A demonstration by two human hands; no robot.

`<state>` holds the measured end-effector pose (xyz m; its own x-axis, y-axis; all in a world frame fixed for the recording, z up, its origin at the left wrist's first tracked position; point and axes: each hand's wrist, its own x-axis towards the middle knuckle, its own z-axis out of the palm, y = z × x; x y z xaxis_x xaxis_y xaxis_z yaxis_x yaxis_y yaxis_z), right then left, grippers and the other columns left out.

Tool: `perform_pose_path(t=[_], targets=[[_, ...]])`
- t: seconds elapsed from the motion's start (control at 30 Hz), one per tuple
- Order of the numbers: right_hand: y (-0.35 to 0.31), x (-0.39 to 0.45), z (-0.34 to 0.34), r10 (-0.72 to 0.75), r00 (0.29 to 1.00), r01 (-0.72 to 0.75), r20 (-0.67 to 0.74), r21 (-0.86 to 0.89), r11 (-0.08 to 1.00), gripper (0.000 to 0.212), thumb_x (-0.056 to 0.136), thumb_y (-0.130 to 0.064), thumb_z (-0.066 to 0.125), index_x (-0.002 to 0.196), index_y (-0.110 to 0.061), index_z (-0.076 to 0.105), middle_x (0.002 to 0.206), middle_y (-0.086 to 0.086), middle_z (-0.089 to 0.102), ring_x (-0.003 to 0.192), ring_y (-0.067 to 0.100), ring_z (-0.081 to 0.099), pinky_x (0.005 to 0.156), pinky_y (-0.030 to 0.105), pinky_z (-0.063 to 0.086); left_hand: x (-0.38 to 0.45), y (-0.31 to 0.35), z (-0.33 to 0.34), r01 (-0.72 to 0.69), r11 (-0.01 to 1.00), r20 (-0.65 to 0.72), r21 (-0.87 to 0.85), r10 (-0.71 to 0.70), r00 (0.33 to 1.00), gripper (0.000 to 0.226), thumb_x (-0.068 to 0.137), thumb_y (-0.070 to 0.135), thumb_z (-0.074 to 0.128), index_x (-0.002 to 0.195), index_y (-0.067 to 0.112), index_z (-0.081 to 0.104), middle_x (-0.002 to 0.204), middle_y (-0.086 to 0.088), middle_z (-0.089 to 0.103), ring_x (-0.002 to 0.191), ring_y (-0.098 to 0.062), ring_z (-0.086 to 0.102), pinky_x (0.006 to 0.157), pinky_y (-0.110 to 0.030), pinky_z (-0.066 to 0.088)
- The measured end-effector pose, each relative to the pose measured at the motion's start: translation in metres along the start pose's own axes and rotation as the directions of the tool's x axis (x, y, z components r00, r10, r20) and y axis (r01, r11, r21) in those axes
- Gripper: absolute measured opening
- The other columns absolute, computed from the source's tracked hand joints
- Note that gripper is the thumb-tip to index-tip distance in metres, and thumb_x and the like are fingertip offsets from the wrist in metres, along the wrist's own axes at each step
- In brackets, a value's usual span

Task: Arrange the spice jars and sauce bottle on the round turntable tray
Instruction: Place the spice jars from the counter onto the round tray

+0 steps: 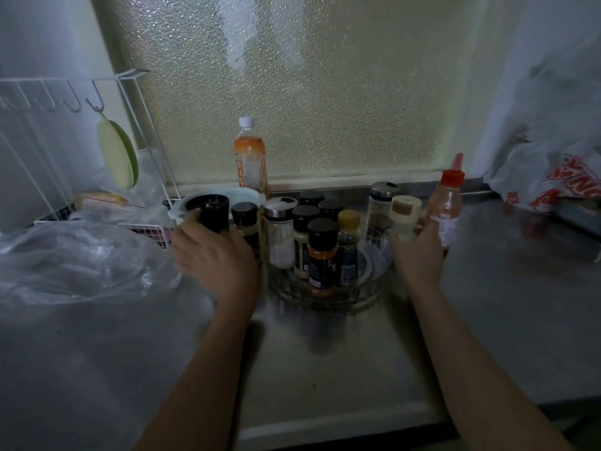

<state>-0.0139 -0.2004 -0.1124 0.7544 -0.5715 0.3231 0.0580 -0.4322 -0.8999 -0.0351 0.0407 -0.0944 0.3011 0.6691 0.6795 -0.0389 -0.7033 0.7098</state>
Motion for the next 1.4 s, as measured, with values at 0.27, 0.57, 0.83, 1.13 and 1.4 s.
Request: perform_pose_path(t=[0.27, 0.57, 0.83, 1.13, 1.4], targets=[[0.003, 0.004, -0.004, -0.057, 0.998, 0.056, -0.027, -0.043, 0.998, 0.053, 0.077, -0.031, 0.070, 0.124, -0.016, 0.050, 0.125, 0.012, 0.058, 0.114, 0.031, 0.054, 0.091, 0.040, 0.045, 0.009, -0.026, 0.012, 0.285, 0.956, 0.256, -0.062, -0.261, 0.931, 0.067, 0.073, 0.034, 0.071, 0.124, -0.001, 0.043, 0.124, -0.024, 0.052, 0.117, -0.041, 0.047, 0.093, -0.048, 0.038], [-0.024, -0.024, -0.007, -0.378, 0.926, 0.368, -0.012, 0.254, 0.894, 0.042, 0.073, -0.034, 0.074, 0.109, -0.030, 0.053, 0.094, -0.027, 0.056, 0.085, -0.019, 0.055, 0.065, -0.001, 0.042, 0.013, -0.016, -0.006, 0.177, 0.924, 0.168, -0.340, -0.126, 0.978, 0.054, 0.076, 0.048, 0.066, 0.110, 0.008, 0.054, 0.109, -0.010, 0.061, 0.102, -0.026, 0.057, 0.086, -0.046, 0.049], [-0.011, -0.025, 0.001, -0.330, 0.907, 0.273, 0.261, 0.234, 0.933, 0.038, 0.078, -0.035, 0.072, 0.111, -0.021, 0.059, 0.101, -0.011, 0.064, 0.092, -0.002, 0.058, 0.062, 0.009, 0.043, -0.010, 0.008, -0.008, 0.077, 0.785, 0.334, -0.615, 0.170, 0.927, 0.043, 0.073, 0.048, 0.071, 0.106, 0.024, 0.058, 0.098, 0.008, 0.066, 0.094, -0.005, 0.063, 0.079, -0.030, 0.055], [-0.014, -0.033, 0.003, -0.358, 0.897, 0.273, 0.258, 0.313, 0.910, 0.023, 0.098, -0.035, 0.042, 0.089, -0.018, 0.055, 0.082, -0.004, 0.057, 0.072, 0.004, 0.052, 0.061, 0.008, 0.039, -0.014, 0.008, 0.003, 0.060, 0.726, 0.350, -0.685, 0.256, 0.901, 0.034, 0.078, 0.038, 0.070, 0.107, 0.027, 0.055, 0.094, 0.022, 0.061, 0.091, 0.014, 0.058, 0.072, -0.002, 0.041], [-0.010, -0.032, 0.007, -0.374, 0.896, 0.313, 0.241, 0.258, 0.914, 0.024, 0.098, -0.034, 0.040, 0.077, -0.031, 0.050, 0.075, -0.008, 0.056, 0.065, -0.006, 0.050, 0.060, 0.009, 0.039, -0.008, 0.007, 0.010, 0.092, 0.724, 0.442, -0.683, 0.310, 0.842, 0.022, 0.084, 0.029, 0.066, 0.102, 0.028, 0.052, 0.091, 0.021, 0.061, 0.086, 0.014, 0.058, 0.068, -0.001, 0.040]])
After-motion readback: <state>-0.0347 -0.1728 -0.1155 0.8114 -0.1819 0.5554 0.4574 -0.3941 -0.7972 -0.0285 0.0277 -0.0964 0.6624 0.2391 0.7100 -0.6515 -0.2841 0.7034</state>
